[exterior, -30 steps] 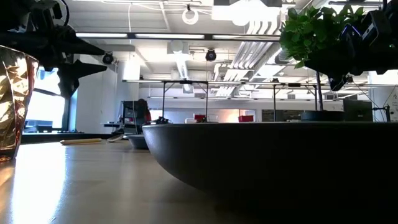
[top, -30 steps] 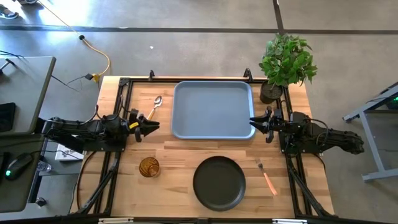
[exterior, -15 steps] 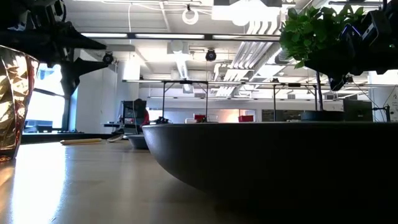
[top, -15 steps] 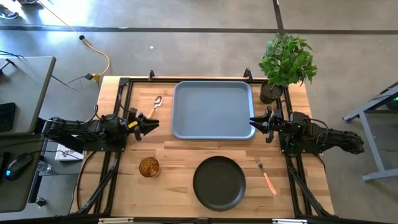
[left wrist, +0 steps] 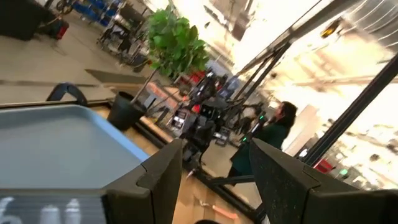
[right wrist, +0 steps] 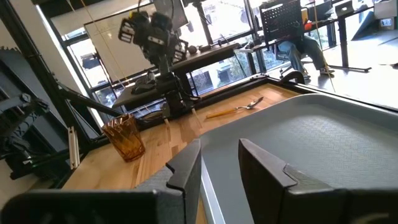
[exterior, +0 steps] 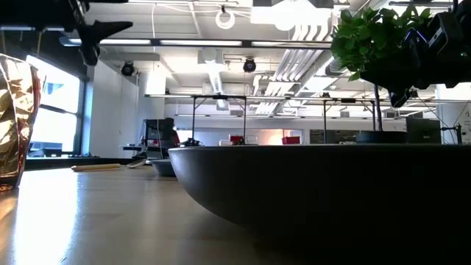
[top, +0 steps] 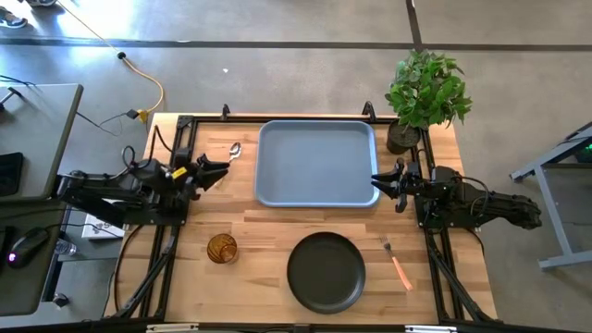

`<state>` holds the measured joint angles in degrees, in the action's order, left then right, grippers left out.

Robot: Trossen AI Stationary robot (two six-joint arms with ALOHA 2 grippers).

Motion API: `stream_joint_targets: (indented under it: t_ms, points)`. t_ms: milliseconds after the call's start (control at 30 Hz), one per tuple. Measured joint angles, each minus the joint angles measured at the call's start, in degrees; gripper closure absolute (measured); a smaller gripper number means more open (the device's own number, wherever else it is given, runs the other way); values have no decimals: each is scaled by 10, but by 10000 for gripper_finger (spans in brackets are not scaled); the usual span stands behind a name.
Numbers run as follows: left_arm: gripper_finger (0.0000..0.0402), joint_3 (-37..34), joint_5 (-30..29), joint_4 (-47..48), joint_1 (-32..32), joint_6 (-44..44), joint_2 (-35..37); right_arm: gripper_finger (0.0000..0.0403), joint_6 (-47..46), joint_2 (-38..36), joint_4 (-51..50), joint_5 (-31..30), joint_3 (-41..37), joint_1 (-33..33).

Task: Pick and place plate/cup/fork/spoon on tray
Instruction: Put the black plate on the blue tray

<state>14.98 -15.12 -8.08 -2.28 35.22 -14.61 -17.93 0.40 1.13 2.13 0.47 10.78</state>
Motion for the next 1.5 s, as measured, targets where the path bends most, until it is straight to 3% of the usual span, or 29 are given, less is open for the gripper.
stream_joint_targets:
  t_ms: [267,433,733,1067,1500]
  points:
    - [224,156,-4,110,0,-10,-158,304,0,0,0,0,0,0]
    - [225,253,22,175,0,-26,-267,304,4,0,0,0,0,0]
    - [225,384,40,206,0,-78,-441,304,4,0,0,0,0,0]
    - [225,432,51,207,0,-68,-575,304,4,0,0,0,0,0]
    - [225,444,71,185,-28,-57,-708,304,4,0,0,0,0,0]
